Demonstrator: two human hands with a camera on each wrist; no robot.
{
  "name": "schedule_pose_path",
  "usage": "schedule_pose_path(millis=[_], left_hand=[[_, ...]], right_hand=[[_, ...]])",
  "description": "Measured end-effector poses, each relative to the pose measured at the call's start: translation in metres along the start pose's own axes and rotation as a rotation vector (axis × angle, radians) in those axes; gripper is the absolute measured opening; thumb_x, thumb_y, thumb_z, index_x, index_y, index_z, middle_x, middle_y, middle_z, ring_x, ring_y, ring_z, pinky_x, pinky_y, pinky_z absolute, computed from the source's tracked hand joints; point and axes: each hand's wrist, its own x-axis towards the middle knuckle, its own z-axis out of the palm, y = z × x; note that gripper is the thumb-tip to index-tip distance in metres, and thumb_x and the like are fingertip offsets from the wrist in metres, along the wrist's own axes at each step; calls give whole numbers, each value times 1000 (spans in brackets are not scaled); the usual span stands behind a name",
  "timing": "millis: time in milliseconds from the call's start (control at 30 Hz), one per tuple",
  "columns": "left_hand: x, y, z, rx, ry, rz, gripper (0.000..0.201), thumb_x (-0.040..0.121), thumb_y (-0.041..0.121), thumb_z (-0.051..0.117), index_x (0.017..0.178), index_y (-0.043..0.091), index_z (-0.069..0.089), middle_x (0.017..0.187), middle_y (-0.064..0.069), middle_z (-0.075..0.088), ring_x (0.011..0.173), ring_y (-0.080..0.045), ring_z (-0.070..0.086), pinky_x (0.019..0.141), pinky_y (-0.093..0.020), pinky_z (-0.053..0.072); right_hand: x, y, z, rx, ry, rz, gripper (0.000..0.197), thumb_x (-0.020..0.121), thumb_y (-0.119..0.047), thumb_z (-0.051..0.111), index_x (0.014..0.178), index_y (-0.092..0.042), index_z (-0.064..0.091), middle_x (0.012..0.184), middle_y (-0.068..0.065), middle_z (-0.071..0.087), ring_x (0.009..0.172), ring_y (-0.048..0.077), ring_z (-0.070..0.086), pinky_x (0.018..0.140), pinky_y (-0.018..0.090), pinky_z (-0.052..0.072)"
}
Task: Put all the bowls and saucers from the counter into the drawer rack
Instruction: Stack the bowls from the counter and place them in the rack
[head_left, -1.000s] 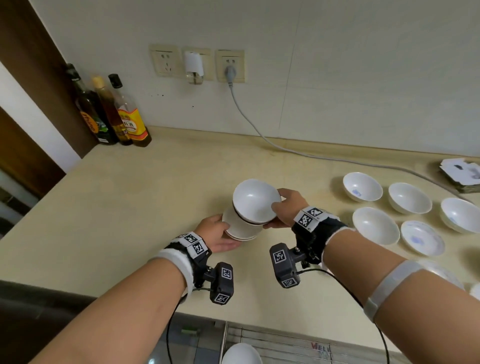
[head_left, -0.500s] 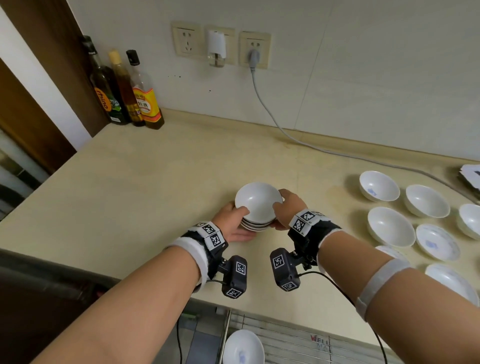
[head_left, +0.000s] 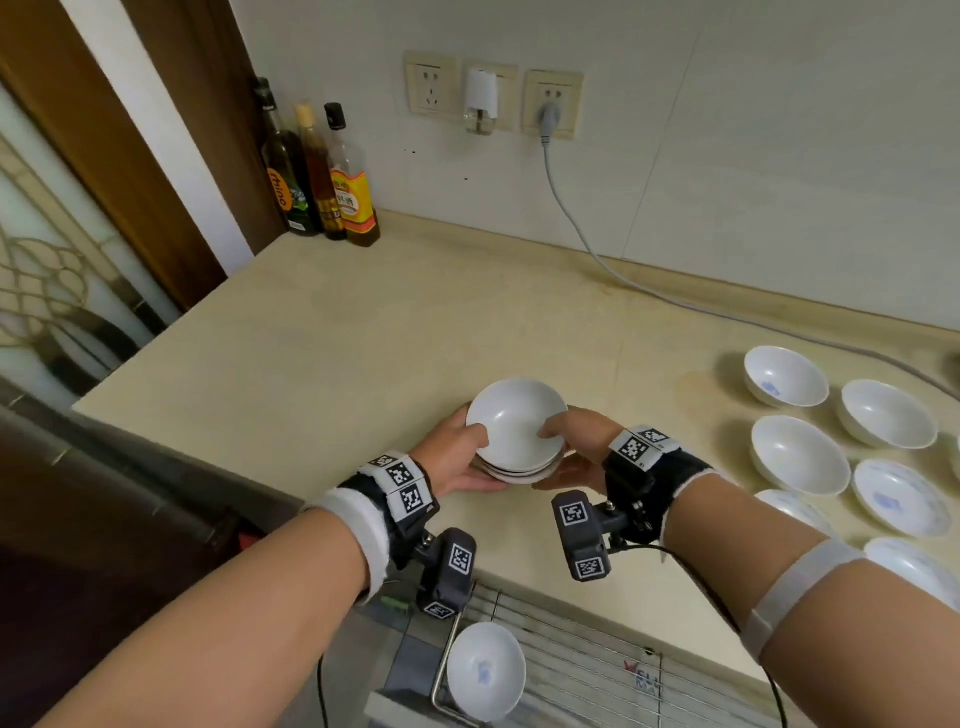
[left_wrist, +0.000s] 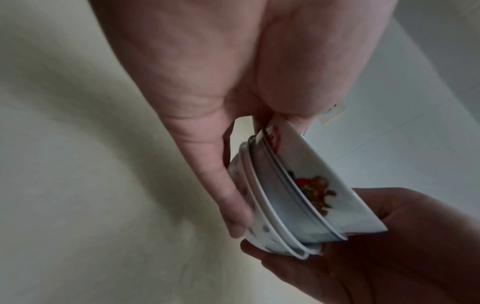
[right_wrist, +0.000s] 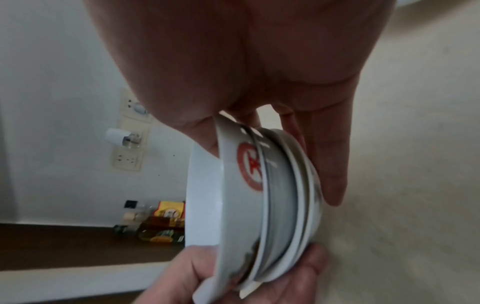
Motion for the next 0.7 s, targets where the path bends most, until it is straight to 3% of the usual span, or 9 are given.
schedule_pose_path(millis=[133,233,300,367,433,533,600,700], left_hand=[[-53,-26,-2,110,83,36,53,99,9,39,148,32,39,137,-16,51,101,-49,70,81,-45,63],[-93,-57,9,133,184,49,45,104,32,43,147,39,37,142,-10,52,93,-41,75,83,-44,63],[-118,-81,22,75,257,39,41,101,54,40,140,41,39,131,-2,60,91,-37,77,86,-47,61],[-136,-108,34,-18,364,35,45,98,66,36,136,42,41,118,7,60,88,-36,77,76,-43,63],[-147,-139,38,-84,493,30,49,98,64,38,140,39,45,124,0,62,81,-36,77,66,-40,63],[-150,-192,37,-40,774,-63,44,98,46,55,132,20,46,115,-15,62,69,-29,67,73,-50,63],[-147,-226,40,-59,828,-204,68,89,48,68,137,14,35,102,-9,56,76,-24,60,79,-54,62],[-138,-263,51,-202,723,-343,105,76,56,78,153,23,14,127,-9,53,88,-26,65,64,-44,64]], right_hand=[[-26,21,10,-114,-253,-63,52,87,5,40,133,-15,52,128,19,59,109,41,62,88,53,57],[-44,45,9,-185,-461,-119,46,82,6,41,110,-22,64,111,12,68,102,34,65,89,51,57],[-51,66,3,-182,-535,-113,45,82,7,42,107,-23,63,111,10,68,101,32,65,84,49,59],[-55,89,-5,-158,-553,-76,47,87,10,39,118,-19,58,122,13,63,106,35,63,75,46,62],[-60,111,-13,-148,-580,-27,53,87,10,41,133,-15,51,131,16,58,112,39,61,70,44,63],[-68,142,-26,-131,-628,45,61,80,8,50,137,-16,50,137,18,55,116,43,60,74,49,61],[-72,158,-37,-141,-665,71,57,79,8,53,131,-16,53,136,18,56,117,43,59,80,55,59],[-69,182,-59,-158,-685,114,48,85,11,49,122,-18,58,129,19,60,117,45,59,90,63,53]])
